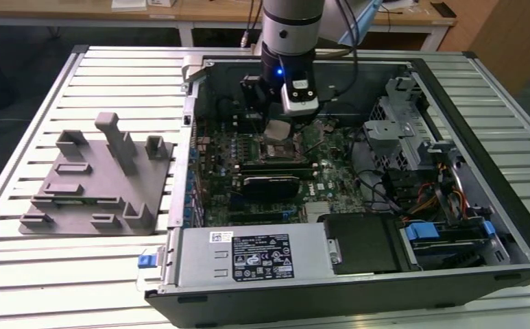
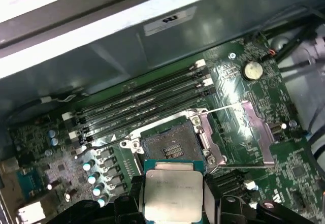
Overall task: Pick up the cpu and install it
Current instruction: 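Place the cpu into insertion slot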
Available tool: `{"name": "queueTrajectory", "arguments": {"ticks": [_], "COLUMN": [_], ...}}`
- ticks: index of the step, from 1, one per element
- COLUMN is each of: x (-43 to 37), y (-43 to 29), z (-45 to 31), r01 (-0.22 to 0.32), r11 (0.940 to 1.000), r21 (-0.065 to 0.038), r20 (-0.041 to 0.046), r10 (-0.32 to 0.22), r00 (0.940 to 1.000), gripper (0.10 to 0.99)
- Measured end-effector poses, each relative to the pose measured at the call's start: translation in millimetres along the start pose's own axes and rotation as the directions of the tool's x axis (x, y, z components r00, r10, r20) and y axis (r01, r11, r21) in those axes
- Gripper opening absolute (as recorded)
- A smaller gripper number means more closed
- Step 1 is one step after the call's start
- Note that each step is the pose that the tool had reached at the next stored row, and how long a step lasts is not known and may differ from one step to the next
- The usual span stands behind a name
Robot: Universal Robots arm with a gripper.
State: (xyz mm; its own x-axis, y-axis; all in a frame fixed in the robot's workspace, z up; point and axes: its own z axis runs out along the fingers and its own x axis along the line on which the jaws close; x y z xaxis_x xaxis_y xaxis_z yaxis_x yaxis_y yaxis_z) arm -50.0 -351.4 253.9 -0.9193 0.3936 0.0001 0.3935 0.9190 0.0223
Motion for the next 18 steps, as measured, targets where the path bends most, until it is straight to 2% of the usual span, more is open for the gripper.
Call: {"name": "queueTrajectory", "arguments": {"ticks": [5, 9, 14, 18], "x": [0.0, 0.0, 0.0, 0.0], "y": [0.0, 0.0, 0.0, 0.0], "z": [0.1, 0.2, 0.3, 0.4], "r01": [-0.064, -0.115, -0.178, -0.227], "r11": [0.9980, 0.9933, 0.9841, 0.9738], "r21": [0.001, 0.001, 0.001, 0.001], "r20": [0.0017, 0.0030, 0.0046, 0.0058], "r10": [0.064, 0.115, 0.178, 0.227], "r00": [0.9980, 0.9933, 0.9841, 0.9738], "gripper": [0.549, 0.549, 0.549, 0.549]}}
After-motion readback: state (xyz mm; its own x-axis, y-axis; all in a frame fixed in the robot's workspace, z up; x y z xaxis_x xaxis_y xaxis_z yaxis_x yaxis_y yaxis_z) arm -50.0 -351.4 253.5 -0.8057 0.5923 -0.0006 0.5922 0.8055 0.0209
